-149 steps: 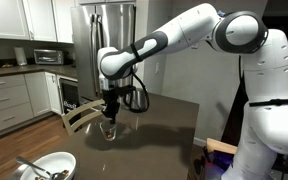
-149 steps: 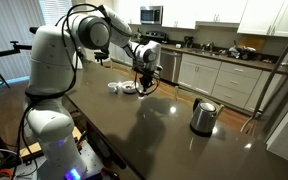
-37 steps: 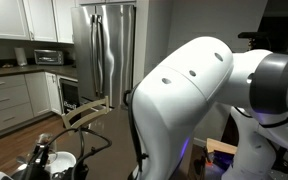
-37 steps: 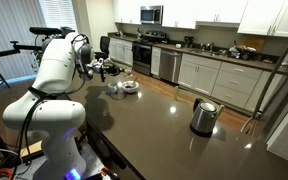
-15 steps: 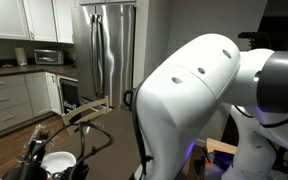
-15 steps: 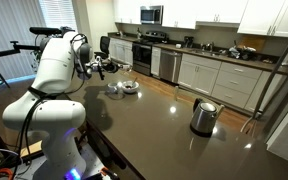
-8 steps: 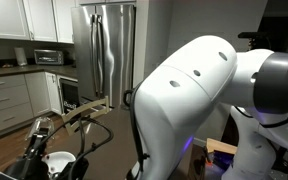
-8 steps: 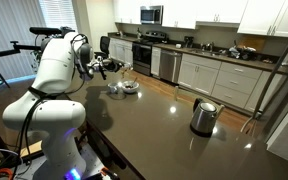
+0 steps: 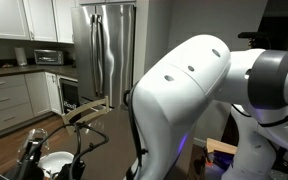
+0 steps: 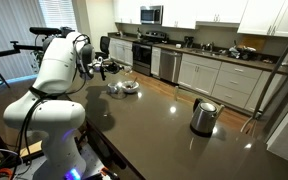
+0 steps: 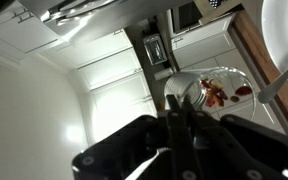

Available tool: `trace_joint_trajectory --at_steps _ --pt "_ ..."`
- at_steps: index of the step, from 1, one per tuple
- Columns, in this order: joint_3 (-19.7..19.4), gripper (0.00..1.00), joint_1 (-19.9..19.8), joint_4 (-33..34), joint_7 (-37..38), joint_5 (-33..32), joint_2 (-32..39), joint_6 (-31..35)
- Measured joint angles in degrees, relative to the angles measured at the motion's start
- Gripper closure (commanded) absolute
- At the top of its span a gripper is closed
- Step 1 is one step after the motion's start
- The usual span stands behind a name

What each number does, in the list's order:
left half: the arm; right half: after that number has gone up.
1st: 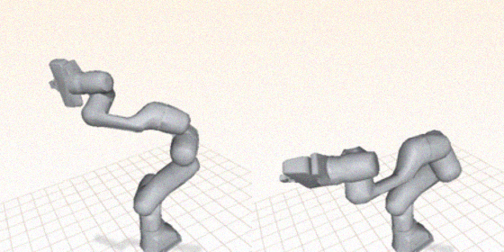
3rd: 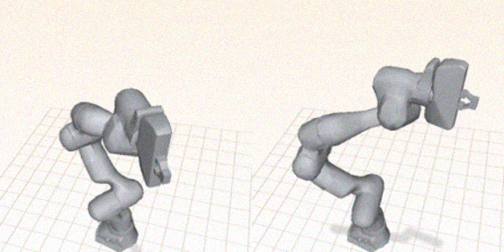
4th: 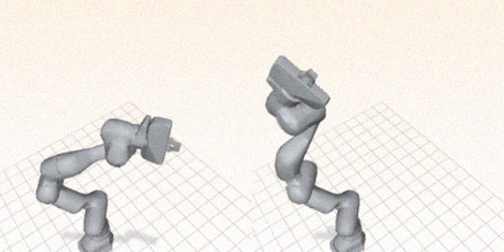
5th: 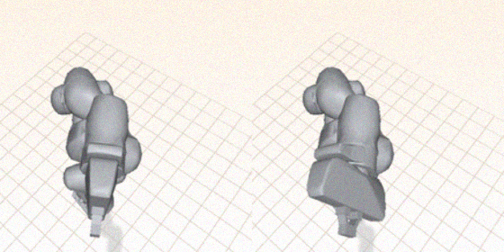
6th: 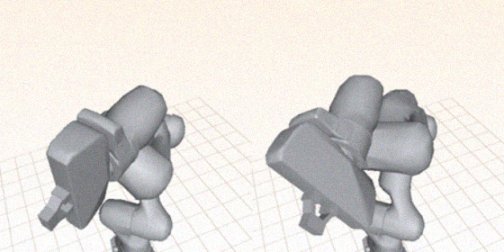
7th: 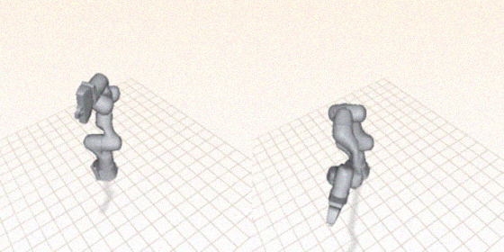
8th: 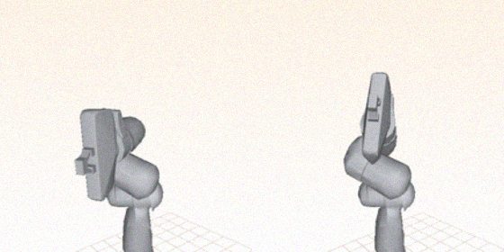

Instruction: Empty the contents in the cup into the bowl

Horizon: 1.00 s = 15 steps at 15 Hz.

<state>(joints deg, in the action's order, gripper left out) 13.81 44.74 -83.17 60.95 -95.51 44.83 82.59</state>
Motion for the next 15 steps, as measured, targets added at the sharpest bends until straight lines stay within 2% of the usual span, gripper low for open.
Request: trace_joint_trajectory --at_steps 6,15 --pt "0.48 0.97 -1.21 0.00 0.00 2.20 -0.02 3.05" --pt "-1.48 0.97 -3.64 -0.01 0.00 2.68 0.01 2.36"
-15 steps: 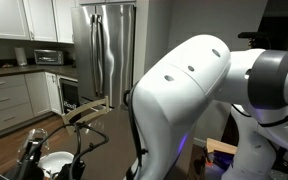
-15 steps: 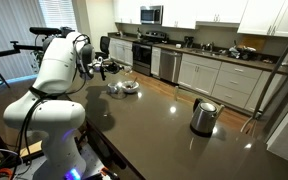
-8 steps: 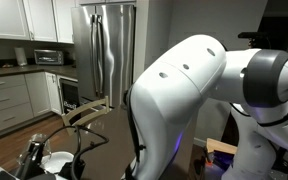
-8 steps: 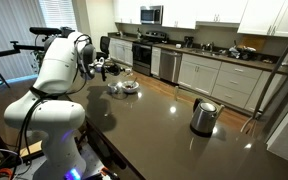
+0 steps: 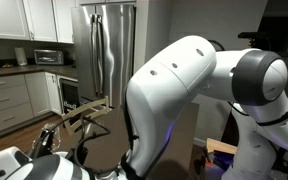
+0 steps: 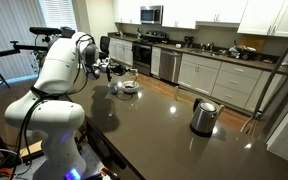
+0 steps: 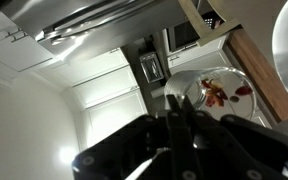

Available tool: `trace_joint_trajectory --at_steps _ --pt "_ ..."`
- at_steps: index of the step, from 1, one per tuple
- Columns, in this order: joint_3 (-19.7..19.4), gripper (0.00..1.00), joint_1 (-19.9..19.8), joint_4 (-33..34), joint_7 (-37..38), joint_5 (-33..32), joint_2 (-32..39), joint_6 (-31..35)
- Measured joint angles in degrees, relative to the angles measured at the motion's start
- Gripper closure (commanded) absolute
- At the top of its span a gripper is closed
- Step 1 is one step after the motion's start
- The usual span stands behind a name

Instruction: Empty the contents in the cup into the bowl

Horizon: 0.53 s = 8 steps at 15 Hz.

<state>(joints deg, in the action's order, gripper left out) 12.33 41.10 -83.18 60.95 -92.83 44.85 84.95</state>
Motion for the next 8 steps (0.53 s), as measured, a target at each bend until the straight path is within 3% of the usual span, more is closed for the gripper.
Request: trace_joint_trajectory --at_steps 8 --pt "-0.12 0.97 2.22 -0.07 0.00 -2.75 0.14 -5.66"
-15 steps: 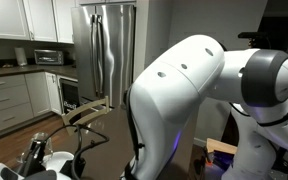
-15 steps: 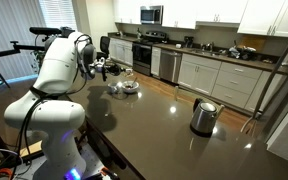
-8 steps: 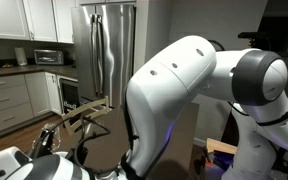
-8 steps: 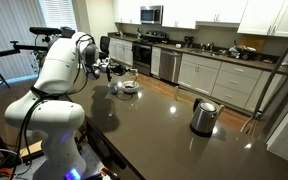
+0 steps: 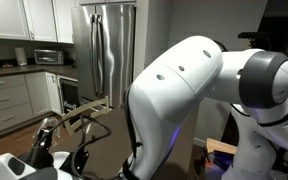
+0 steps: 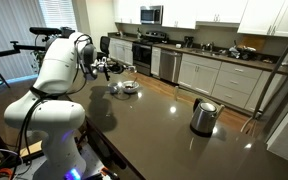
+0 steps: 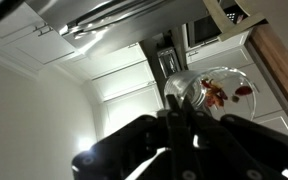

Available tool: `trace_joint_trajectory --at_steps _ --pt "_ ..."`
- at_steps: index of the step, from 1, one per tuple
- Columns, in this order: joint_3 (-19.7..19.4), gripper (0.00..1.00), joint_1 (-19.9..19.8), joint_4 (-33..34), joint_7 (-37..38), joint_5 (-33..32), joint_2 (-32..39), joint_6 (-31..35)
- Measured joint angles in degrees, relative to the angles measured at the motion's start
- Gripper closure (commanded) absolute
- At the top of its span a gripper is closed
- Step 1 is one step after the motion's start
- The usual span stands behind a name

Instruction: Empty the contents in the cup into the bowl

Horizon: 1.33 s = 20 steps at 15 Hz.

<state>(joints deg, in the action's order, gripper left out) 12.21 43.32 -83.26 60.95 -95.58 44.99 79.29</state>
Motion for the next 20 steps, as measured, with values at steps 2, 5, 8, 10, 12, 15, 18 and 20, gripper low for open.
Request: trace_joint_trajectory --at_steps 2,5,8,10,12,15,18,20 --pt "-0.20 0.97 0.51 -0.16 0.00 -1.01 0.08 -1.16" --pt "-0.44 0.97 0.63 -0.32 0.00 -2.25 0.32 -2.21" --pt "-0.97 0.97 0.63 -0.33 0.00 -3.82 0.82 -2.92" --pt "-1.38 0.97 0.63 -0.32 0.00 -4.74 1.22 -3.23" --pt "-1.73 0.97 0.63 -0.33 0.00 -6.00 1.65 -3.60" --pt "-1.93 0.97 0.63 -0.33 0.00 -7.46 2.11 -4.56" --pt "-1.93 0.97 0.67 -0.33 0.00 -8.56 2.44 -5.64" --pt "-1.89 0.97 0.70 -0.33 0.00 -8.73 2.55 -6.13"
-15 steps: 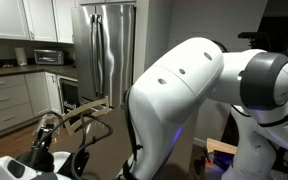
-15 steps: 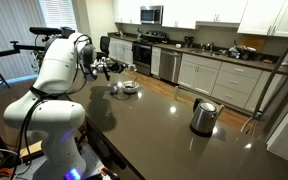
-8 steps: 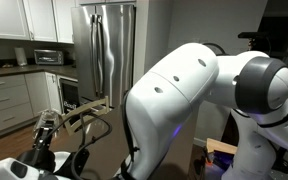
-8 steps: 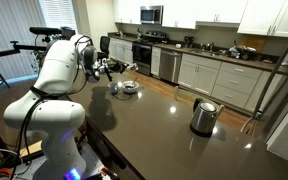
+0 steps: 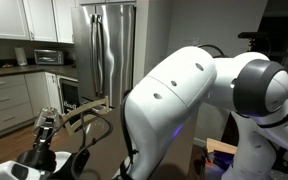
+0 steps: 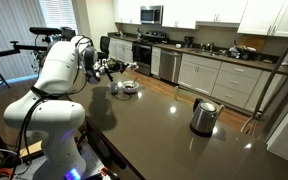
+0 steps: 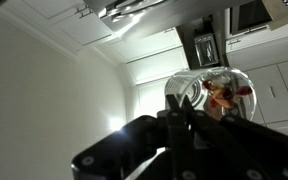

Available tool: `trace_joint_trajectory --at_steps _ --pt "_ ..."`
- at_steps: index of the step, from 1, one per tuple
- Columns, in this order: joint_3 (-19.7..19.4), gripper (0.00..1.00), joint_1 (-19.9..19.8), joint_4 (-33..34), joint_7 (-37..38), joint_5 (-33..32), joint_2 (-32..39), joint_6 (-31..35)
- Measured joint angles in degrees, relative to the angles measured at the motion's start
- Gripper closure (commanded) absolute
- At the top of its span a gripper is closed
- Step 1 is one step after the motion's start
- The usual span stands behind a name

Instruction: Empty the contents in the cup into the bowl

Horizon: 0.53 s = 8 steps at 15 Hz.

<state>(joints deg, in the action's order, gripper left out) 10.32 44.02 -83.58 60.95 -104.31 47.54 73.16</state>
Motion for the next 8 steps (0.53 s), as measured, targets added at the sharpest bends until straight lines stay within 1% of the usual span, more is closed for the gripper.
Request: trace_joint_trajectory --at_steps 2,4,8 --pt "0.71 0.97 -0.40 0.01 0.00 0.26 0.01 0.34" --pt "2.35 0.97 -1.73 0.02 0.09 1.54 -0.20 2.84" --pt "5.72 0.97 -5.99 0.01 0.24 6.33 -1.59 12.36"
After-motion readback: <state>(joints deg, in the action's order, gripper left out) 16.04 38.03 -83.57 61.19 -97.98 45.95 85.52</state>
